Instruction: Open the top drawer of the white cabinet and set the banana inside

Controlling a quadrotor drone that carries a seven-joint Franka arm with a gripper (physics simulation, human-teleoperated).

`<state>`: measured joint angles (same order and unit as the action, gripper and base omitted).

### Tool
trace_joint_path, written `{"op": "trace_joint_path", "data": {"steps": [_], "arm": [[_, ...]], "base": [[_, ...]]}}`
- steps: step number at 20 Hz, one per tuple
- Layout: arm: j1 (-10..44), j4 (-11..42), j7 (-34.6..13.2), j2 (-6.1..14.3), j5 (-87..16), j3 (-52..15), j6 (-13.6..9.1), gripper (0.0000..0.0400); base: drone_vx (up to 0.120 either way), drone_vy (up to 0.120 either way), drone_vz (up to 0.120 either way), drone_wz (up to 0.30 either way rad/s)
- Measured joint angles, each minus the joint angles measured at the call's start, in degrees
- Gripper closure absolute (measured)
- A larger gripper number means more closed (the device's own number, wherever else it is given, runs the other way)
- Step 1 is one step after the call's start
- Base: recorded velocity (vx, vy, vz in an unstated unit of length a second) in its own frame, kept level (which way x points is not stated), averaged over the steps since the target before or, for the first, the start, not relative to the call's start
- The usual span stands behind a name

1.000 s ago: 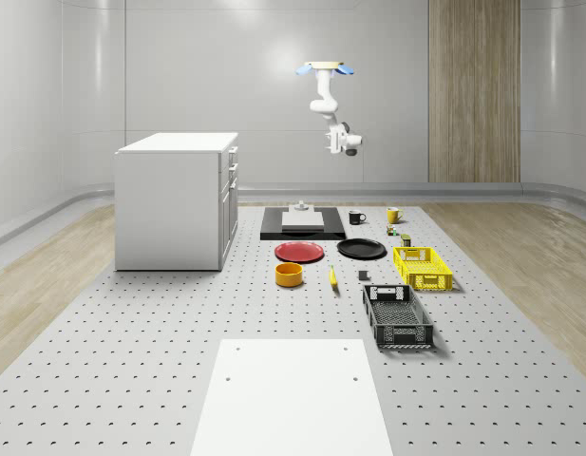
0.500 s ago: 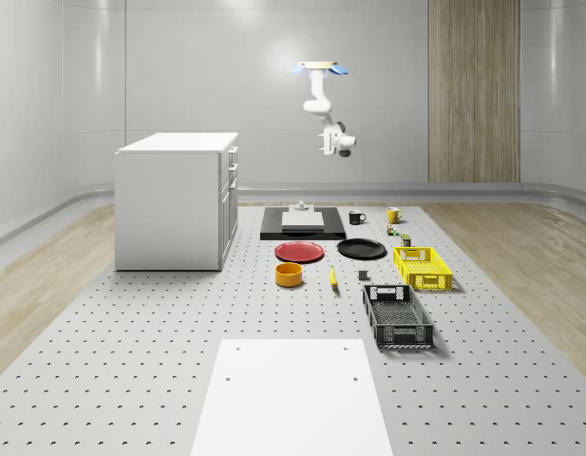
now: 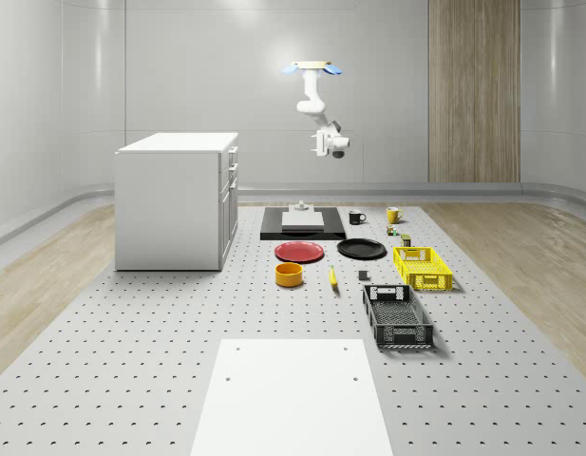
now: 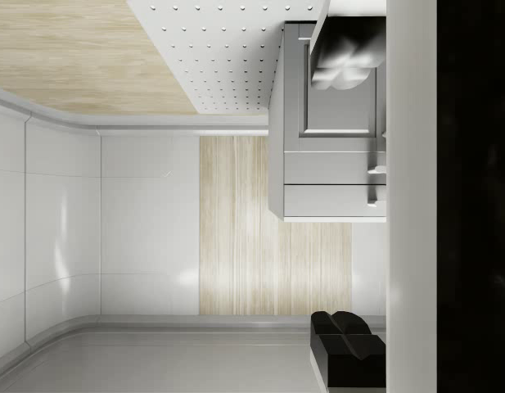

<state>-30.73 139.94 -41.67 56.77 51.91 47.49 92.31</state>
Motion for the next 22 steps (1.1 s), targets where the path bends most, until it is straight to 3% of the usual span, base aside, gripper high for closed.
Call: {"op": "trace_joint_path", "data": {"steps": [6,15,22], "arm": [[-1.32,0.16,-0.80,1.28,-0.97,0.50,1.21,0.0000],[-3.07,0.39,-1.93,3.05,-2.33,1.14,2.83,0.0000],[-4.26,0.55,-2.74,4.29,-3.30,1.54,3.93,0.0000]], "base": [[0.120,-0.120,0.000,0.000],[0.120,-0.009,0.000,0.000],[0.120,-0.120,0.000,0.000]]}}
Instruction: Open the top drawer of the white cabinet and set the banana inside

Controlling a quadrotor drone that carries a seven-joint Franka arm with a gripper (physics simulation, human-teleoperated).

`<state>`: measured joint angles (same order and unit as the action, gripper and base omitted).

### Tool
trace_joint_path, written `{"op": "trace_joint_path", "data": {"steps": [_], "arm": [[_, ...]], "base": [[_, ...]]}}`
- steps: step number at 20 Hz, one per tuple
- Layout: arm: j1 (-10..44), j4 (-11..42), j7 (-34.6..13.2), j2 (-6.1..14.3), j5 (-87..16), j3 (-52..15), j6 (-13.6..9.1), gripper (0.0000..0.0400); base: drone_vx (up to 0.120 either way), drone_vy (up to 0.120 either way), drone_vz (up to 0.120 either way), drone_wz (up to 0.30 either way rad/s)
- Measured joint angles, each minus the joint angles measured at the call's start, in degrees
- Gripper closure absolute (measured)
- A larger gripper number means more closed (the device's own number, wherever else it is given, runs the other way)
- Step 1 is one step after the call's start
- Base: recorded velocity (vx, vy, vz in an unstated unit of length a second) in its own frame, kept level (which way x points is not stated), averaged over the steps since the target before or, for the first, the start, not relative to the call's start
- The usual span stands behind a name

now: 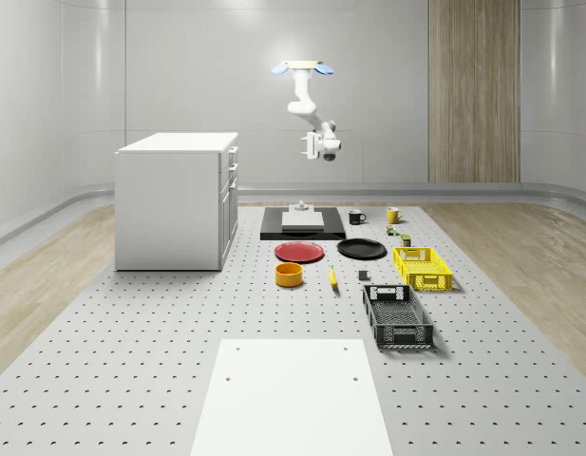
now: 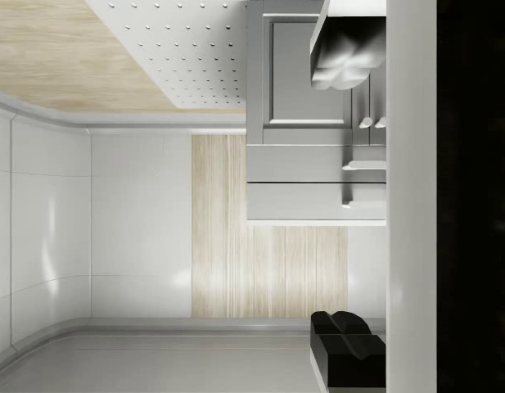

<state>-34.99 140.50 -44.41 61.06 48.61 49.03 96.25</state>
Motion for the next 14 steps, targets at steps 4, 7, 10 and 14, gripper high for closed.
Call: {"op": "trace_joint_path", "data": {"steps": [4,7,10,14], "arm": [[-0.62,0.08,-0.43,0.66,-0.52,0.20,0.58,0.0000],[-1.05,0.14,-0.74,1.12,-0.89,0.34,0.99,0.0000],[-1.46,0.20,-1.04,1.57,-1.25,0.48,1.38,0.0000],[-1.98,0.28,-1.42,2.14,-1.71,0.64,1.86,0.0000]], "base": [[0.120,-0.120,0.000,0.000],[0.120,-0.120,0.000,0.000],[0.120,-0.120,0.000,0.000],[0.120,-0.120,0.000,0.000]]}}
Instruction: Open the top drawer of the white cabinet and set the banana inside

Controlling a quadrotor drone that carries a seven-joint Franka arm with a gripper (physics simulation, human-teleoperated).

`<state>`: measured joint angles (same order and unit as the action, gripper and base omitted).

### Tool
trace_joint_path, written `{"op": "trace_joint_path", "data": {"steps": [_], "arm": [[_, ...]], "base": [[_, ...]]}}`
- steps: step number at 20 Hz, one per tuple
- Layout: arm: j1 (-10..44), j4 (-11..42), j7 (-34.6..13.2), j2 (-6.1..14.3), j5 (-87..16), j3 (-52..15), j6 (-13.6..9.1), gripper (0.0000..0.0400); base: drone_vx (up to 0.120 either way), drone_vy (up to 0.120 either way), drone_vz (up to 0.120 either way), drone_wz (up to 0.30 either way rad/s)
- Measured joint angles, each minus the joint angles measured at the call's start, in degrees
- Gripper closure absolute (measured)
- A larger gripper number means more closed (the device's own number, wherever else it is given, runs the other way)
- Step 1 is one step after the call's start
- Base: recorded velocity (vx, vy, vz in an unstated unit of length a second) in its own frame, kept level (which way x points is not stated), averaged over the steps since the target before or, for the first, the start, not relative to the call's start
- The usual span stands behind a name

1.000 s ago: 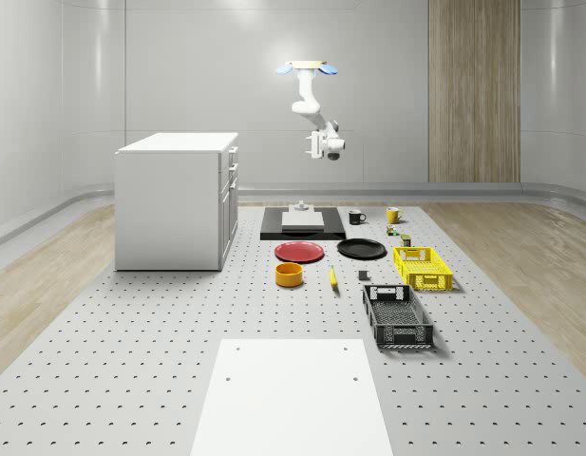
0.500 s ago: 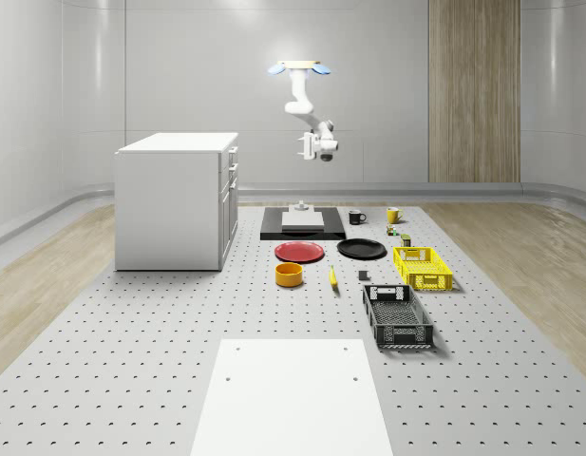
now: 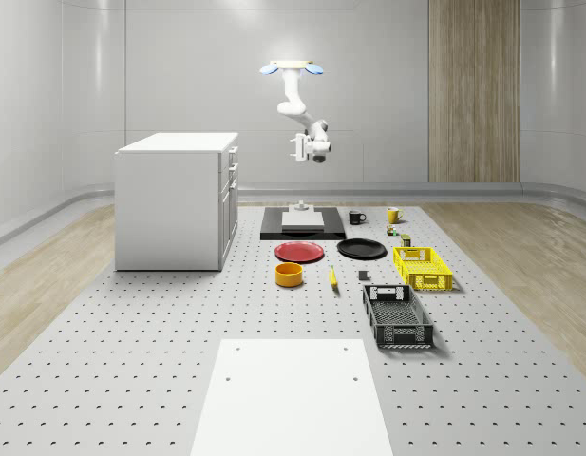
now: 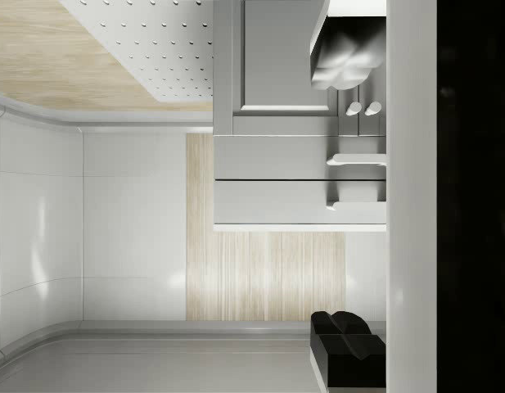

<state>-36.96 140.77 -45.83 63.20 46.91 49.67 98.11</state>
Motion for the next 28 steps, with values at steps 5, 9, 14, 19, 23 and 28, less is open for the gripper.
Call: {"op": "trace_joint_path", "data": {"steps": [5,9,14,19,23,28], "arm": [[-0.59,0.08,-0.45,0.66,-0.54,0.18,0.56,0.0000],[-1.03,0.15,-0.78,1.15,-0.94,0.31,0.97,0.0000],[-1.53,0.22,-1.17,1.72,-1.40,0.46,1.45,0.0000],[-1.99,0.29,-1.54,2.24,-1.84,0.59,1.88,0.0000],[-2.32,0.34,-1.81,2.63,-2.16,0.68,2.20,0.0000],[-2.71,0.40,-2.12,3.08,-2.54,0.79,2.57,0.0000]], "base": [[0.120,-0.120,0.000,0.000],[0.120,-0.120,0.000,0.000],[0.120,-0.088,0.000,0.000],[0.120,-0.024,0.000,0.000],[0.120,-0.120,0.000,0.000],[0.120,-0.048,0.000,0.000]]}}
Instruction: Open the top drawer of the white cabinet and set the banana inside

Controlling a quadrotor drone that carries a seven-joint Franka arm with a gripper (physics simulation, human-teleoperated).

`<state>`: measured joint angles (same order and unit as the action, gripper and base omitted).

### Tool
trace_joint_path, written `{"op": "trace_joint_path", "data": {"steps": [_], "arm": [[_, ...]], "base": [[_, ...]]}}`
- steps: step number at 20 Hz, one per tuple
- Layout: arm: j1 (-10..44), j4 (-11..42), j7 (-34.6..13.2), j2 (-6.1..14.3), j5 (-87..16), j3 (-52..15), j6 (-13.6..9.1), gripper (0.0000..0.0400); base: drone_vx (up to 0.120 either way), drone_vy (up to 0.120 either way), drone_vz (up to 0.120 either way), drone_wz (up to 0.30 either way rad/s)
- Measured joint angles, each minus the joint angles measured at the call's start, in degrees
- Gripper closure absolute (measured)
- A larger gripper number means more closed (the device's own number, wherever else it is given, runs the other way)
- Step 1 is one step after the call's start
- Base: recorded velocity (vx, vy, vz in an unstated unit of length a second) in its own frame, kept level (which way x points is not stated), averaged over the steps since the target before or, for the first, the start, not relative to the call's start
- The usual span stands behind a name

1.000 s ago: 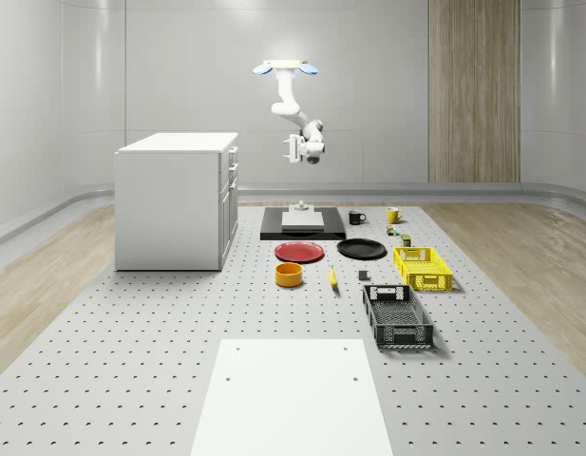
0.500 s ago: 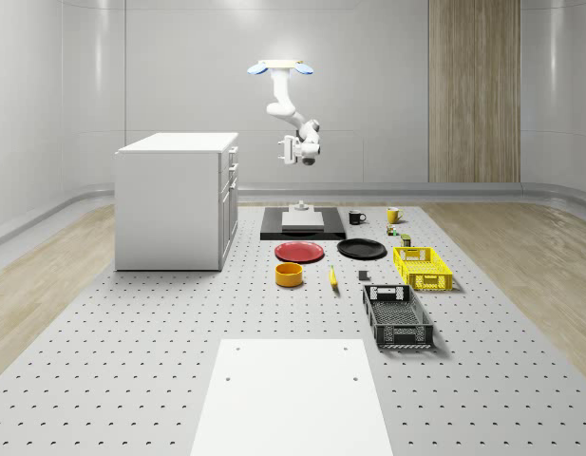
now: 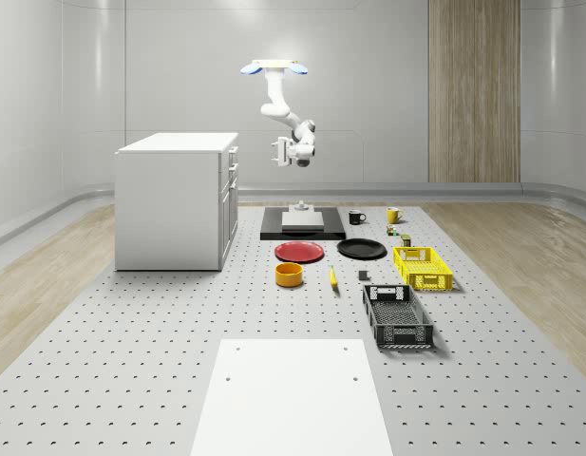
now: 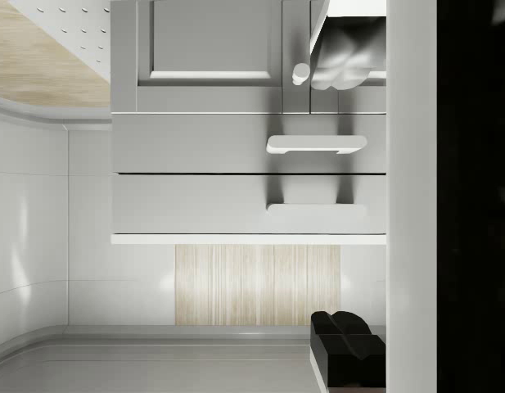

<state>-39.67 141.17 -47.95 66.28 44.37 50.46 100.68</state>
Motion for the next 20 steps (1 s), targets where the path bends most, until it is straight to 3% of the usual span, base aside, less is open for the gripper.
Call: {"op": "trace_joint_path", "data": {"steps": [2,7,12,20], "arm": [[-0.14,0.02,-0.12,0.17,-0.14,0.04,0.14,0.0000],[-0.48,0.07,-0.40,0.56,-0.48,0.13,0.46,0.0000],[-0.85,0.86,-0.44,0.86,-0.07,-0.60,1.70,0.0000],[-1.86,3.88,0.36,0.79,2.93,-4.10,6.30,0.0000]], "base": [[0.120,0.000,0.000,0.000],[0.120,-0.120,0.000,0.000],[0.000,0.000,0.000,0.000],[0.000,0.000,0.000,0.000]]}}
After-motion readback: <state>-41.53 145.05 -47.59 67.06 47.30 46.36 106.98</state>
